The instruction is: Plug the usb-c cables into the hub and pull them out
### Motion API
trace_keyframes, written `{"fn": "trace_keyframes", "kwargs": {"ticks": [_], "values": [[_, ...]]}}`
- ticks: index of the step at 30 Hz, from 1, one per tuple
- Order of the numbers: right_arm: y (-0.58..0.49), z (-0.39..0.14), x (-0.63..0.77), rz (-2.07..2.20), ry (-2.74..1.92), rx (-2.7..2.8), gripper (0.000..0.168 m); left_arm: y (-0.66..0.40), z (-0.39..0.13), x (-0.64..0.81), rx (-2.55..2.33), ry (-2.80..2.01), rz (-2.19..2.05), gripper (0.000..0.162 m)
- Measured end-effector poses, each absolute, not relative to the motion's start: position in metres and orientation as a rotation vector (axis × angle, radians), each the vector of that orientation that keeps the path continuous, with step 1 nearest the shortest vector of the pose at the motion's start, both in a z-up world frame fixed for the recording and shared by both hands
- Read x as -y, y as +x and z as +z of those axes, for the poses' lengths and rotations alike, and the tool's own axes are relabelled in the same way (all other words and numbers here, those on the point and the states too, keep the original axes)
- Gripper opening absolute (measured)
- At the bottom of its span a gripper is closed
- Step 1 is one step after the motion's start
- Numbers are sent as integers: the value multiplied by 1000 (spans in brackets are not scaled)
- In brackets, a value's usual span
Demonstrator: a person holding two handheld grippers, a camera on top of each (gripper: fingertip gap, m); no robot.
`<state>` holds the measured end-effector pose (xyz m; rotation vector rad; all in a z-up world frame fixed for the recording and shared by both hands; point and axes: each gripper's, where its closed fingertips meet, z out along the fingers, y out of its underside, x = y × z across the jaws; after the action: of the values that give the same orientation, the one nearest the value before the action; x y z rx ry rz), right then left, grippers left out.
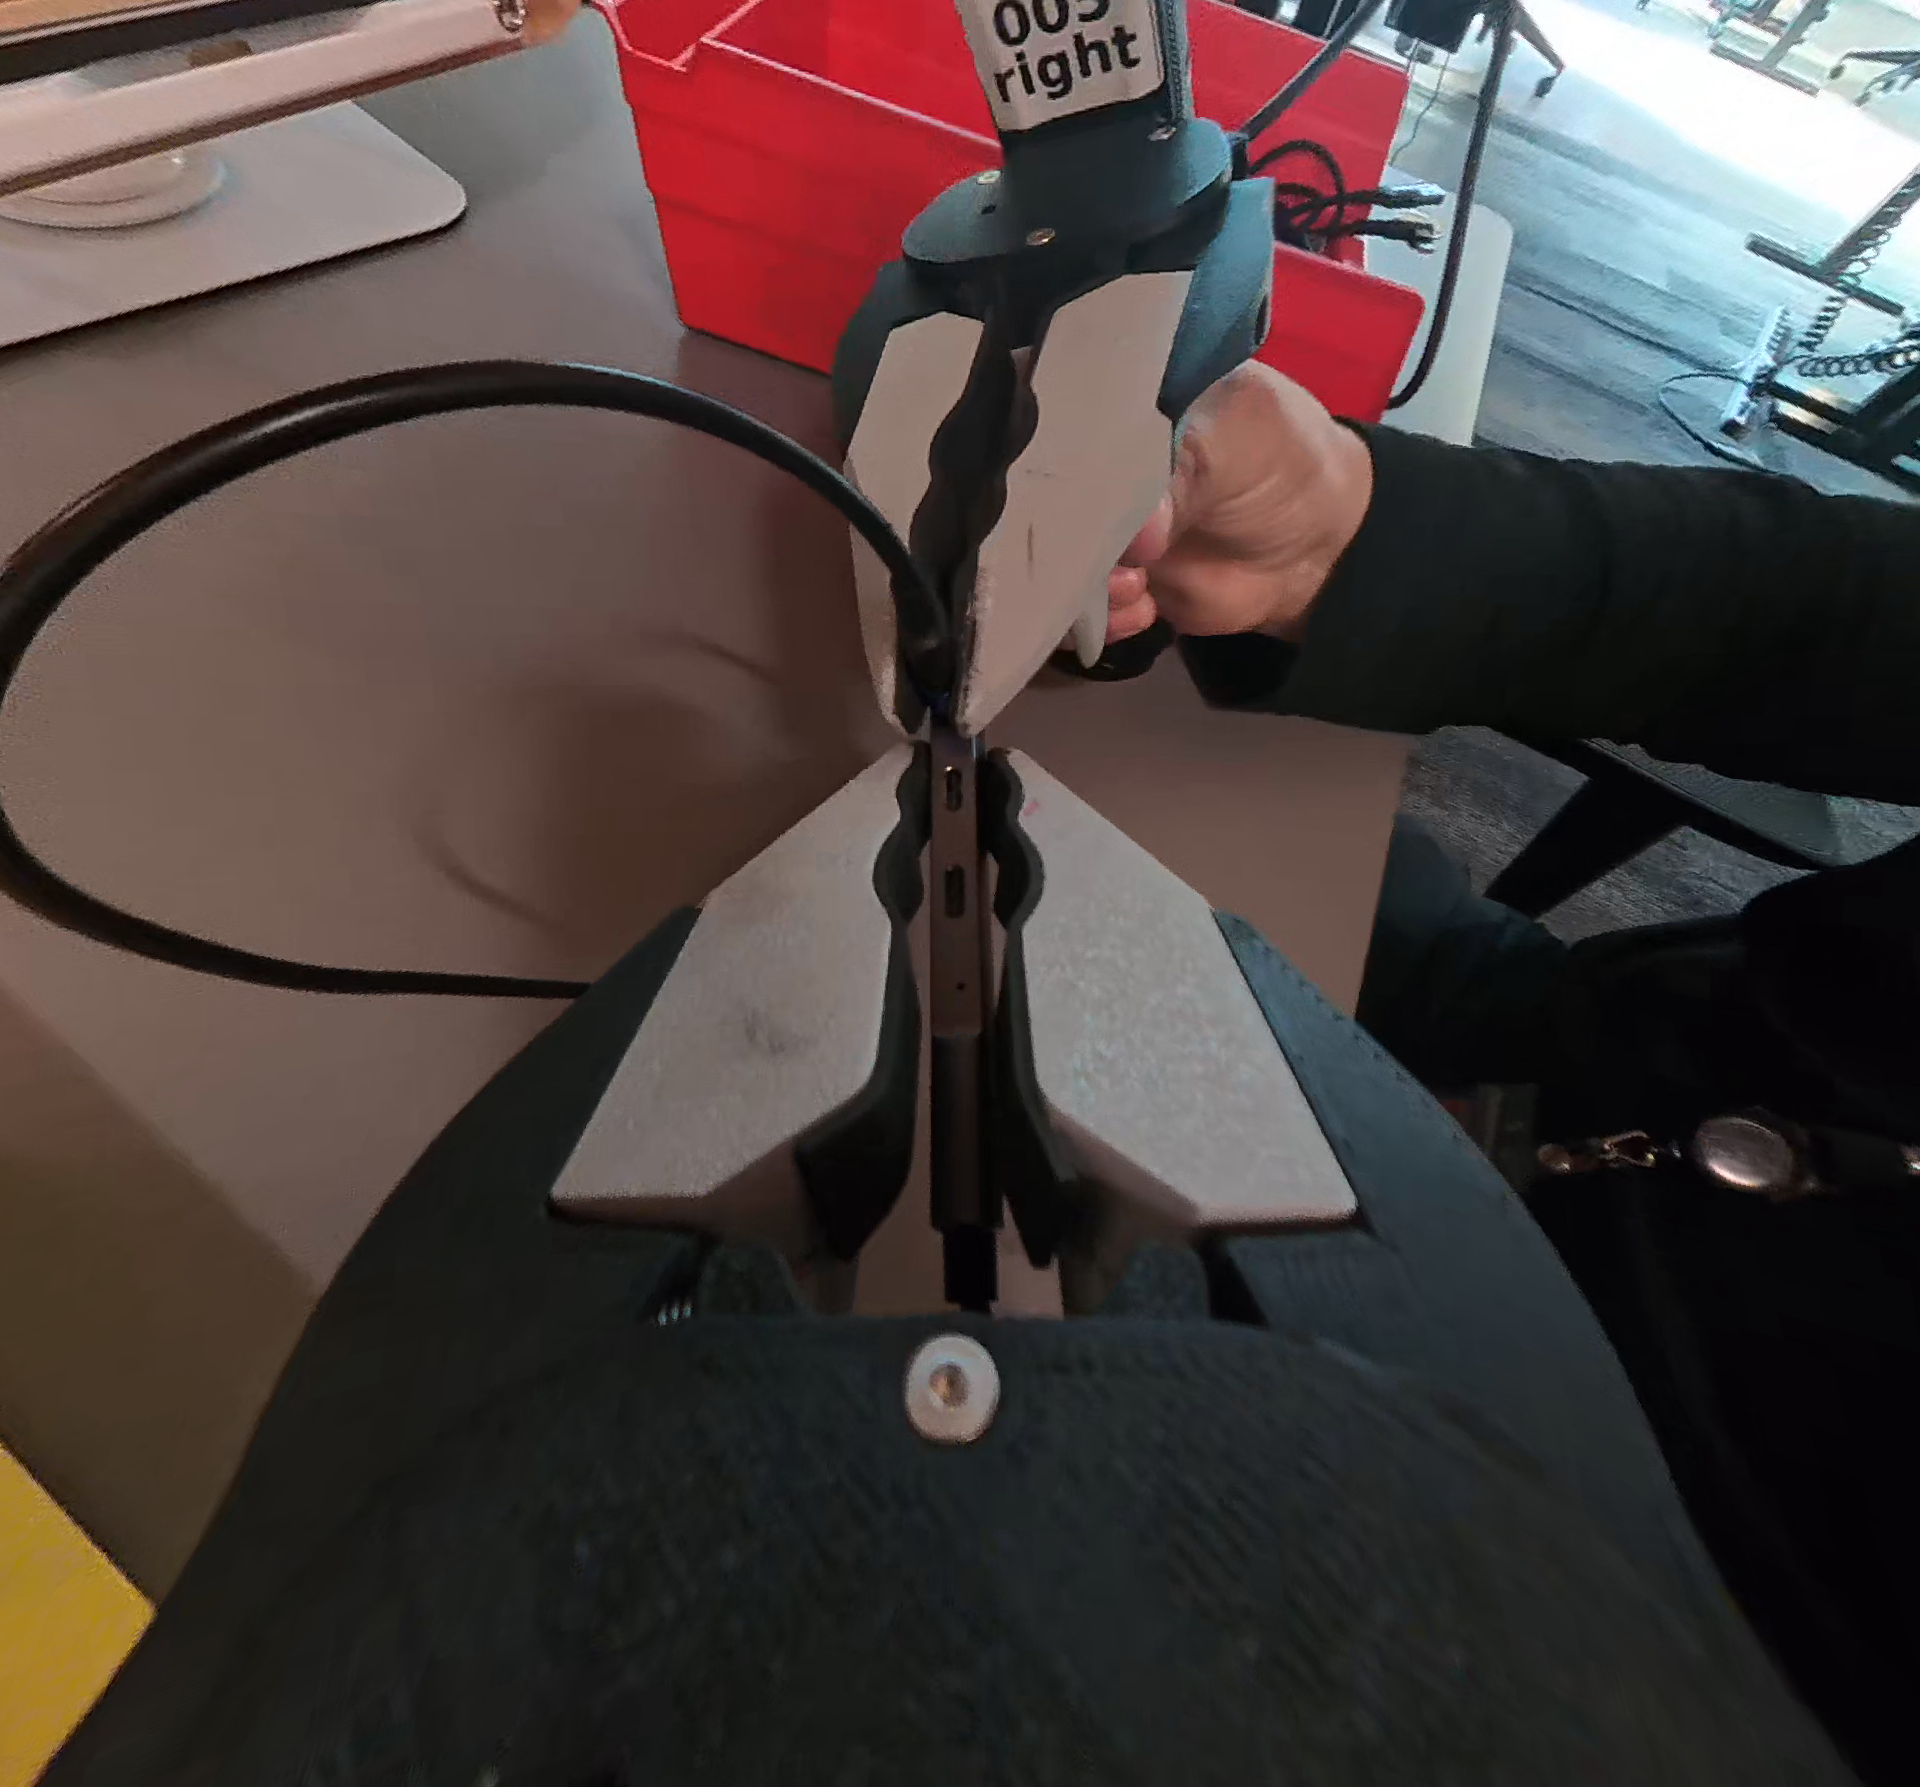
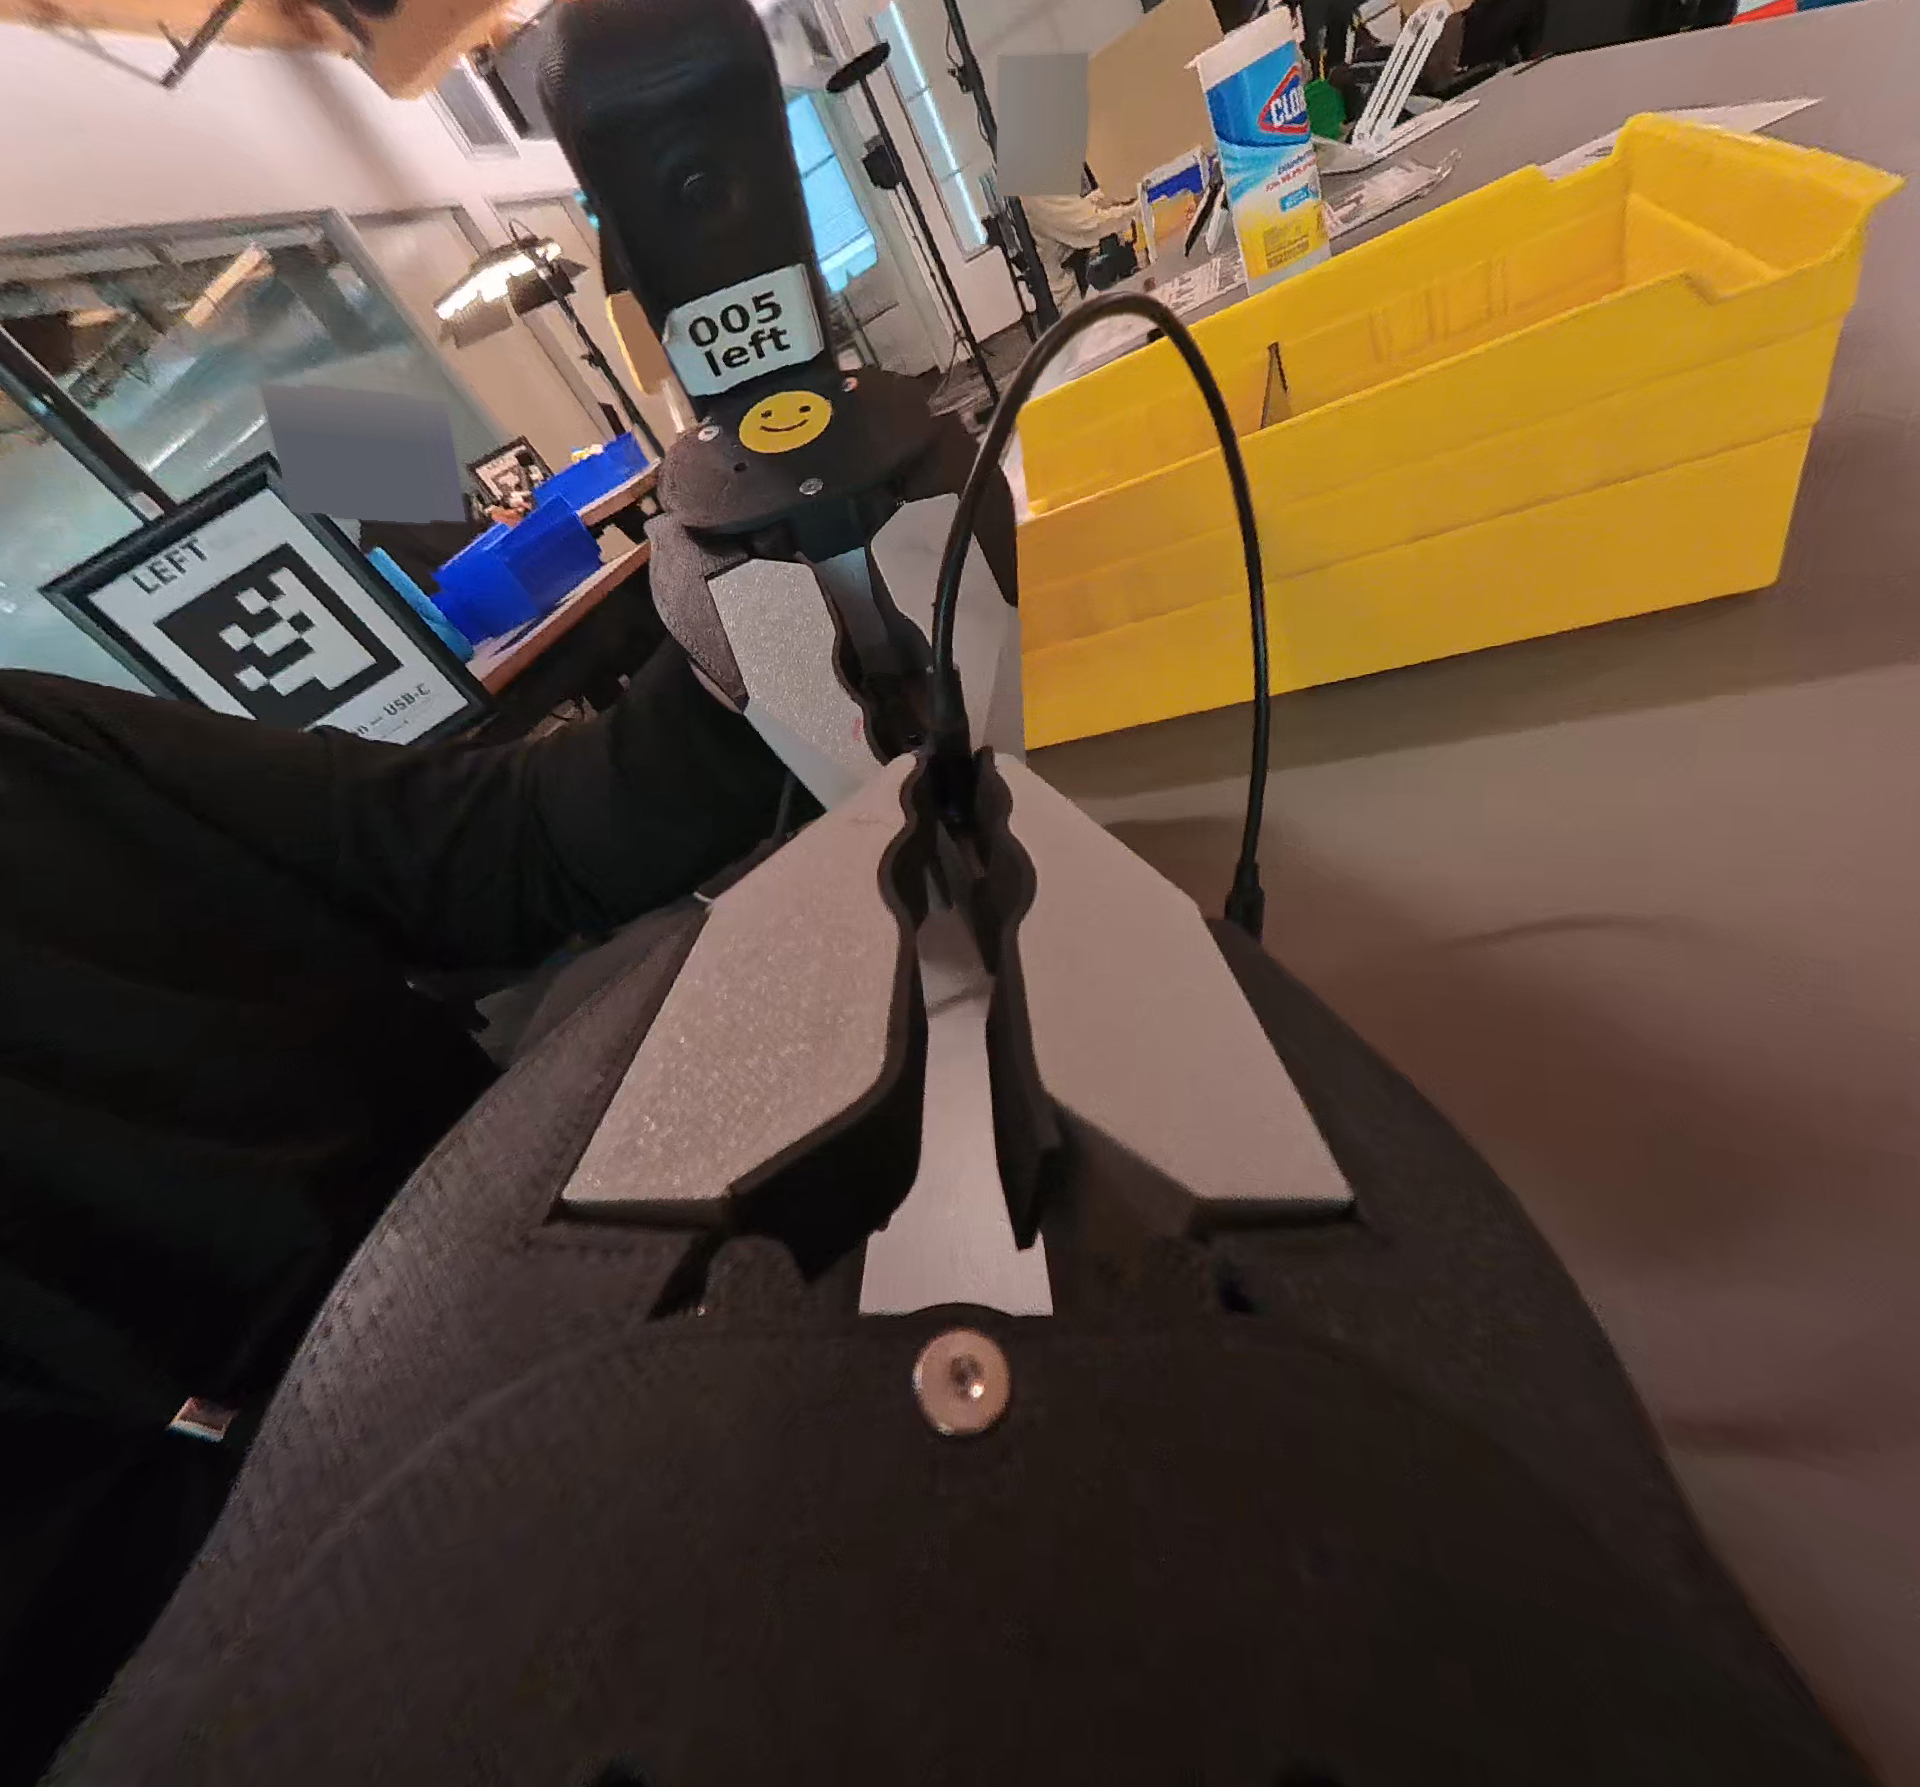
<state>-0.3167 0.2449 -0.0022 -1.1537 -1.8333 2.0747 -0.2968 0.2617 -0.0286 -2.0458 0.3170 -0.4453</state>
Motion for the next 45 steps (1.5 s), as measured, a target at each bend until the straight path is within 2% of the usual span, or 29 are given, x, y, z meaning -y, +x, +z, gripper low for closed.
{"fn": "trace_keyframes", "kwargs": {"ticks": [3,5,7,9,13,21,25,31,35,41,45], "values": [[-322,10,-246,2137,-1132,1715,2,-297,-28,-263,-297,-2017,-454,6],[-326,27,-250,2265,-1103,1611,2,-269,-63,-266,-416,-2117,-437,8],[-333,7,-239,2049,-1124,1752,3,-264,-82,-282,-406,-2134,-339,8],[-332,17,-255,2077,-1127,1638,2,-270,-68,-287,-322,-2054,-491,8],[-332,21,-279,1819,-1109,1638,3,-288,-66,-288,-325,-2076,-386,8],[-329,38,-295,1708,-1095,1532,3,-292,-57,-281,-352,-2037,-341,7],[-307,90,-282,1664,-1020,1494,3,-289,-49,-272,-385,-2022,-286,7],[-217,219,-273,1755,-860,1472,3,-285,-21,-263,-409,-1942,-282,7],[-153,259,-310,1475,-915,1513,3,-284,-7,-258,-437,-1910,-263,7],[-66,264,-402,1132,-1158,1384,3,-281,13,-257,-464,-1861,-237,7],[-31,226,-459,965,-1362,1332,4,-282,28,-257,-469,-1829,-203,7]]}}
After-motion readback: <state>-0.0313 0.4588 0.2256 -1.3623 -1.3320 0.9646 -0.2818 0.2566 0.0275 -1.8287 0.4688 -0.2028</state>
